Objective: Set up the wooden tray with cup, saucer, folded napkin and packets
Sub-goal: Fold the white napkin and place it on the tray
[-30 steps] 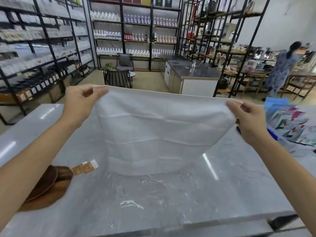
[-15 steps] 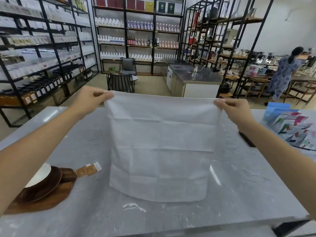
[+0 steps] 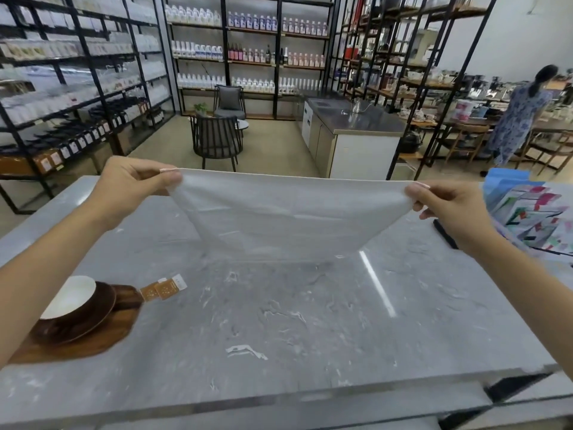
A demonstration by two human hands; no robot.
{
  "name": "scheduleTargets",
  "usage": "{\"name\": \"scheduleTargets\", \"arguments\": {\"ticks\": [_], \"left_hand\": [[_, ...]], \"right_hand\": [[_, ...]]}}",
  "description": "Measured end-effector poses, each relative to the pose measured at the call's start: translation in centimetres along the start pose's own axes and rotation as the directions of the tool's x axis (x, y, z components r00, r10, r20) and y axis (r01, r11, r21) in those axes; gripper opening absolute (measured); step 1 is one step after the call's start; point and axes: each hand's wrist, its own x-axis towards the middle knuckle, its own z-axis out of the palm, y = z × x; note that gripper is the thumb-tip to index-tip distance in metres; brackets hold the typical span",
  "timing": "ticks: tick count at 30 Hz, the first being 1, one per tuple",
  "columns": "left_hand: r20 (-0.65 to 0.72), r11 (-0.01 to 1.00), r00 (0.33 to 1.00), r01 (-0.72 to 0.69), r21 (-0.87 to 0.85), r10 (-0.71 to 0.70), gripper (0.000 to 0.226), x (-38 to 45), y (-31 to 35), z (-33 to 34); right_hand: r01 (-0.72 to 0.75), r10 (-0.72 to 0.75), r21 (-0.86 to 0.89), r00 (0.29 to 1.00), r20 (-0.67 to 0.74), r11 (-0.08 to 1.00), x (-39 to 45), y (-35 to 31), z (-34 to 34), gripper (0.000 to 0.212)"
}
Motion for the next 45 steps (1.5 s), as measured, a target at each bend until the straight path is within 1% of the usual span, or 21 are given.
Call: {"name": "scheduleTargets", "arguments": {"ticks": [2,4,6,9,13,15,19,22,25,28,31,34,36,37,39,42,45], "left_hand": [[0.054,1.0,0.998,0.024,0.005,-0.025,0.016,-2.2,-0.3,-0.3],[0.109,0.997,0.992,0.067,0.04,-0.071,0.017,-4.6,-1.1,-0.3],[0.168,0.99,0.978,0.112,0.085,-0.125,0.017,-7.1,-2.4,-0.3],[0.251,0.982,0.951,0.162,0.1,-0.183,0.015,-11.1,-4.6,-0.1],[0.301,0.975,0.929,0.189,0.115,-0.215,0.014,-14.6,-7.1,0.2],[0.318,0.97,0.916,0.228,0.085,-0.243,0.015,-15.5,-8.0,0.7],[0.265,0.938,0.906,0.345,-0.013,-0.33,0.018,-15.5,-9.6,1.6],[0.247,0.899,0.879,0.434,-0.058,-0.408,0.024,-15.0,-11.3,2.6],[0.167,0.864,0.858,0.501,-0.054,-0.486,0.011,-13.9,-13.3,4.3],[0.112,0.842,0.839,0.538,-0.024,-0.533,0.019,-12.5,-15.8,6.3],[0.058,0.844,0.842,0.532,0.067,-0.536,0.015,-11.3,-18.5,7.8],[0.036,0.831,0.841,0.526,0.18,-0.54,0.021,-10.9,-21.1,9.3],[0.029,0.815,0.842,0.512,0.273,-0.538,0.022,-10.7,-22.4,10.1],[0.018,0.797,0.834,0.52,0.308,-0.551,0.018,-10.7,-22.9,10.4],[-0.026,0.767,0.817,0.552,0.325,-0.577,0.009,-10.7,-23.6,10.7],[-0.08,0.74,0.814,0.56,0.374,-0.575,0.01,-10.7,-23.9,11.2],[-0.093,0.703,0.83,0.52,0.485,-0.55,0.017,-10.7,-23.3,11.5]], "right_hand": [[-0.012,0.011,0.021,1.0,0.019,1.0,-2.2,0.6,-0.2,0.016],[-0.035,0.034,0.027,0.998,0.051,0.999,-5.0,1.6,-0.2,0.015],[-0.085,0.082,0.037,0.994,0.075,0.996,-7.9,2.9,0.0,0.015],[-0.156,0.15,0.063,0.984,0.093,0.986,-12.4,5.4,0.5,0.013],[-0.219,0.212,0.064,0.972,0.101,0.974,-17.0,8.2,1.2,0.016],[-0.242,0.237,0.059,0.968,0.086,0.968,-17.9,9.1,1.7,0.019],[-0.294,0.292,0.05,0.955,0.053,0.954,-17.5,10.3,3.0,0.028],[-0.357,0.353,0.043,0.932,0.077,0.933,-16.2,11.6,4.2,0.033],[-0.422,0.417,0.022,0.902,0.106,0.906,-14.8,13.2,5.7,0.032],[-0.49,0.486,0.005,0.866,0.115,0.872,-13.1,15.1,7.4,0.025],[-0.564,0.561,-0.009,0.821,0.104,0.826,-11.4,17.3,9.1,0.025],[-0.619,0.622,-0.059,0.778,0.091,0.783,-10.2,19.4,10.6,0.029],[-0.649,0.659,-0.118,0.748,0.08,0.752,-9.8,20.7,11.5,0.025],[-0.655,0.67,-0.159,0.739,0.069,0.739,-9.8,21.3,11.8,0.021],[-0.646,0.674,-0.249,0.737,0.042,0.722,-10.0,22.5,12.4,0.014],[-0.641,0.675,-0.324,0.738,-0.009,0.696,-10.6,23.2,12.8,0.022],[-0.634,0.669,-0.38,0.742,-0.049,0.674,-10.7,22.8,13.1,0.028]]}}
